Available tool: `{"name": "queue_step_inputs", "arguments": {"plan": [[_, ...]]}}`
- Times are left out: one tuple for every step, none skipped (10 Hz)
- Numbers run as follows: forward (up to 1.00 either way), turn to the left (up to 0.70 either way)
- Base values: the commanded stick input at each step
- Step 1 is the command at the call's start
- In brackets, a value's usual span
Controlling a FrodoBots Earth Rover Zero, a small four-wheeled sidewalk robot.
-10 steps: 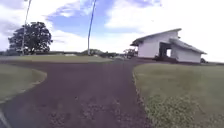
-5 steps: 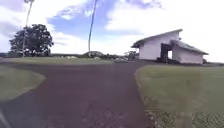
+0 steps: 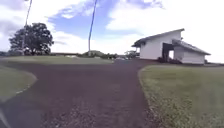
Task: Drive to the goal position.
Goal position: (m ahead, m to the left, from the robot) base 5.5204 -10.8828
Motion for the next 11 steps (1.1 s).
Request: {"name": "queue_step_inputs", "arguments": {"plan": [[0.70, 0.00], [0.70, 0.00], [0.70, 0.00], [0.70, 0.00], [0.70, 0.00], [0.70, 0.00], [0.70, 0.00], [0.70, 0.00], [0.70, 0.00], [0.70, 0.00], [0.70, 0.00]]}}
